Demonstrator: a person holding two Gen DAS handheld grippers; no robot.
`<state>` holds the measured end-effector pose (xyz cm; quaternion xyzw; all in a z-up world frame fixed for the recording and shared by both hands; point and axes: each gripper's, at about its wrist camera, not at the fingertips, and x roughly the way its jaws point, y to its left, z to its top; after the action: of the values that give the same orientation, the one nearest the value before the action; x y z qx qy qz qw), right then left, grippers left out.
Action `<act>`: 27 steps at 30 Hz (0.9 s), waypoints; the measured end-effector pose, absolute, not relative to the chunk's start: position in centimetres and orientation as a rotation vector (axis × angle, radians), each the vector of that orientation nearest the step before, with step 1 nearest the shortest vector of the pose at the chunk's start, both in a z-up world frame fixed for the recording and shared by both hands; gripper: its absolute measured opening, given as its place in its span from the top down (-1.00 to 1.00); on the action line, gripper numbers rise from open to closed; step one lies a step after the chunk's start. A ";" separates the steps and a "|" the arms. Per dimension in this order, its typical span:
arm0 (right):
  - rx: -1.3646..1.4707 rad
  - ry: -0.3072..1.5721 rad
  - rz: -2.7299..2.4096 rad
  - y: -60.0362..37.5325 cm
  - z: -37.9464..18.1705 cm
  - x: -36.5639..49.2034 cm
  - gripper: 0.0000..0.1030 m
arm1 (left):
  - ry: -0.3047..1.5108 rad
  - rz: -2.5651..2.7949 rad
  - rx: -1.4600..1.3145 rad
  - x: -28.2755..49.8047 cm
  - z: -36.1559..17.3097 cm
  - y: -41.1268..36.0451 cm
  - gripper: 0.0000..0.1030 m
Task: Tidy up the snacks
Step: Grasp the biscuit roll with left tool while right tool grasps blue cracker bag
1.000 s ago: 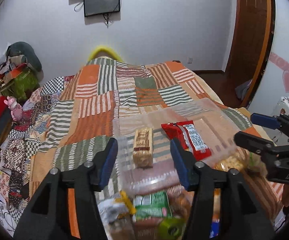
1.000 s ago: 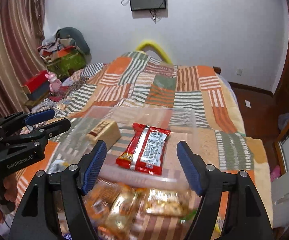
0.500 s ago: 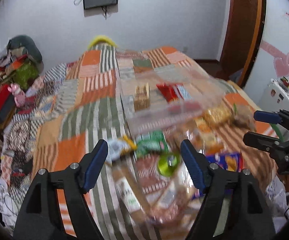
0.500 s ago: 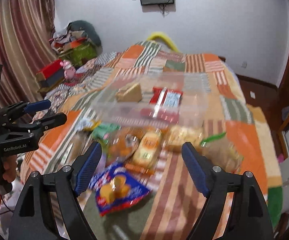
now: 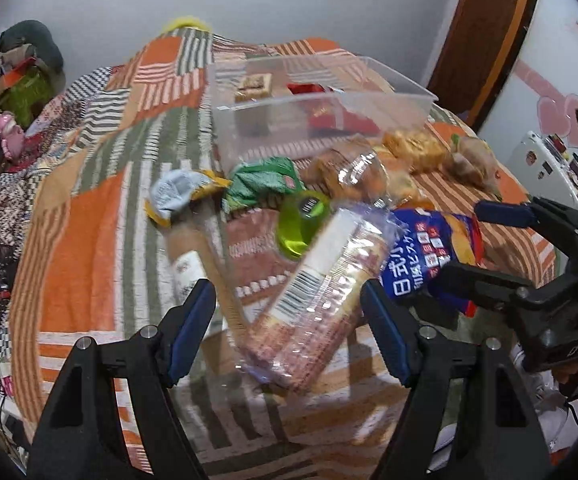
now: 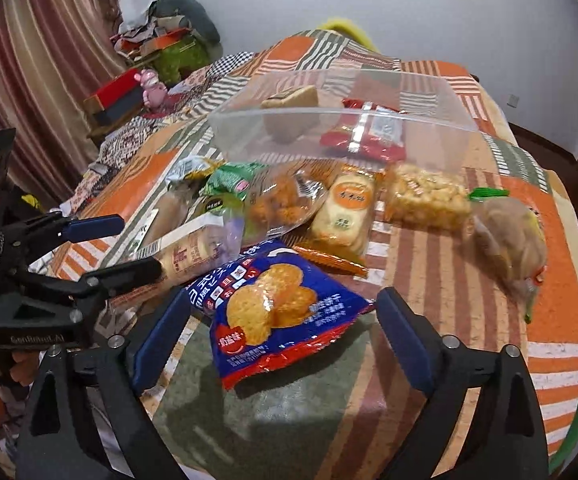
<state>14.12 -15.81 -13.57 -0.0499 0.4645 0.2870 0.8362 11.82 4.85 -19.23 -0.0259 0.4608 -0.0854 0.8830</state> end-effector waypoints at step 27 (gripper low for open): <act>-0.058 1.015 0.660 -16.1 -14.3 14.3 0.03 | 0.921 -0.257 0.000 12.2 -19.9 2.0 0.10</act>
<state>14.34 -16.12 -14.32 -0.0274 0.4772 0.3101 0.8218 12.25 1.97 -19.95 0.0000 0.4434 -0.1238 0.8877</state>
